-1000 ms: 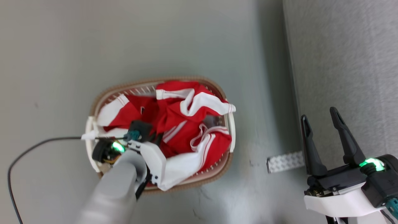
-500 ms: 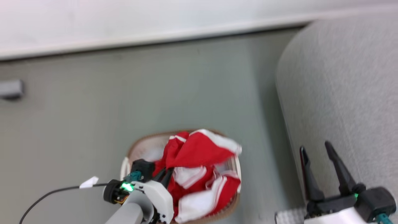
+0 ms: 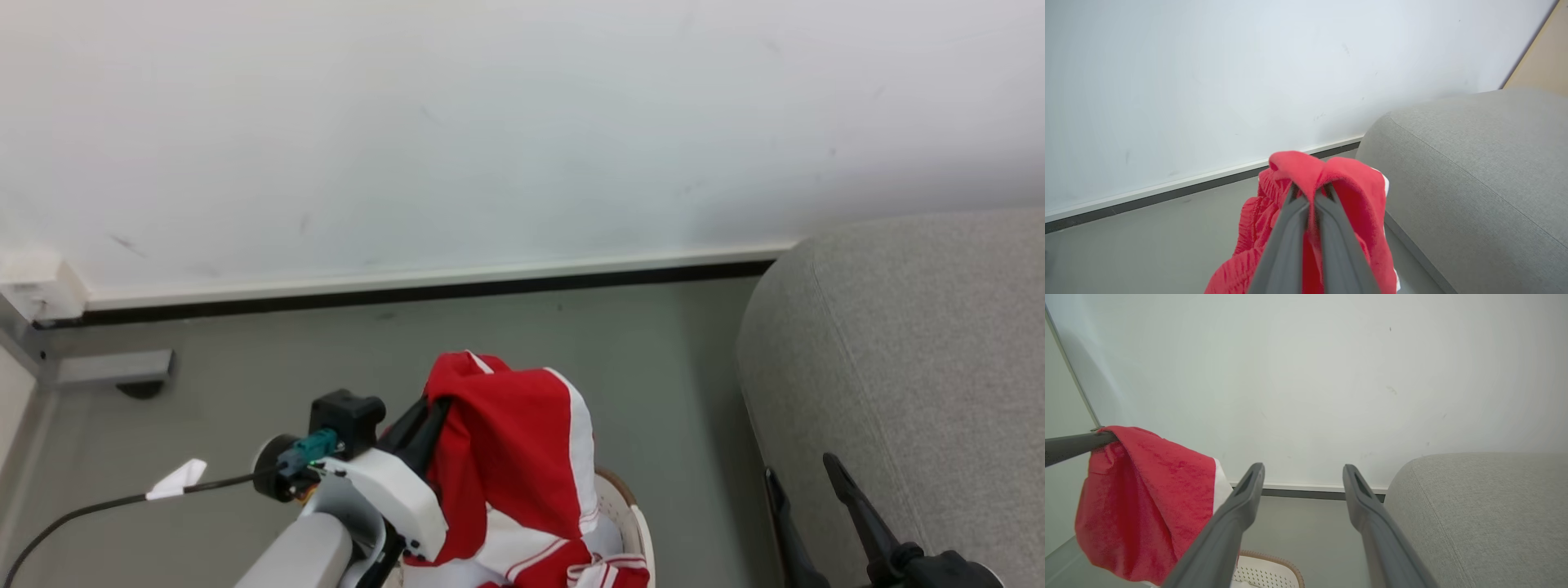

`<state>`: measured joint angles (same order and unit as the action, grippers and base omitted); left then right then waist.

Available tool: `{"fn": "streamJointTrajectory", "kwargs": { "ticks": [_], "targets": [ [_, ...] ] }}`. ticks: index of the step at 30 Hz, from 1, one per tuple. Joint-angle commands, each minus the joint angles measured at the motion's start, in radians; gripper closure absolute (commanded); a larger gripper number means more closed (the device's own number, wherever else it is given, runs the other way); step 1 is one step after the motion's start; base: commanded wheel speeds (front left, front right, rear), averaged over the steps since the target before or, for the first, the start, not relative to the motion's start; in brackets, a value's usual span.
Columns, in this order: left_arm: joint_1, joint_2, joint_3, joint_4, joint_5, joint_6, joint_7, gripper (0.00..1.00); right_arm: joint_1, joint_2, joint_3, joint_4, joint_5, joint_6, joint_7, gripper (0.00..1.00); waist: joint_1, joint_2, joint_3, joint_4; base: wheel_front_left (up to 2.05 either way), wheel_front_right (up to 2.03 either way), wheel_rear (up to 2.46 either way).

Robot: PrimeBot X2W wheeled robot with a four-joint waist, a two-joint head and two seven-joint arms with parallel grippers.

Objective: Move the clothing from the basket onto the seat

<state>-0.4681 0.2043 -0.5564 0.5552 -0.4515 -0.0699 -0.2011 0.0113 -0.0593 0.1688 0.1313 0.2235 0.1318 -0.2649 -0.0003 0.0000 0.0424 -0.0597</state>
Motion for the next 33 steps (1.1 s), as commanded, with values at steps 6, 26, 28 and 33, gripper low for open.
{"fn": "streamJointTrajectory", "kwargs": {
  "ticks": [6, 26, 28, 33],
  "targets": [
    [0.037, 0.058, 0.029, -0.213, -0.027, 0.038, 0.079, 1.0, 0.014, -0.023, 0.025, 0.015, 0.012, -0.002, 0.001, 0.0, 0.0003, 0.0, -0.062, 0.018, 0.0, 0.0, 0.0],
    [0.077, 0.143, 0.078, -0.624, -0.087, 0.118, 0.267, 1.0, -0.149, -0.154, 0.294, -0.045, 0.024, -0.002, 0.006, 0.0, 0.0003, 0.0, -0.082, -0.003, 0.0, 0.0, 0.0],
    [0.076, 0.141, 0.073, -0.628, -0.088, 0.117, 0.269, 1.0, -0.198, -0.175, 0.358, -0.05, 0.036, -0.002, 0.02, 0.0, 0.0003, 0.0, -0.081, -0.005, 0.0, 0.0, 0.0],
    [0.061, 0.131, 0.056, -0.634, -0.086, 0.114, 0.276, 1.0, -0.325, -0.18, 0.474, -0.024, 0.042, -0.002, 0.035, 0.0, 0.0003, 0.0, -0.078, -0.007, 0.0, 0.0, 0.0]
  ]
}}
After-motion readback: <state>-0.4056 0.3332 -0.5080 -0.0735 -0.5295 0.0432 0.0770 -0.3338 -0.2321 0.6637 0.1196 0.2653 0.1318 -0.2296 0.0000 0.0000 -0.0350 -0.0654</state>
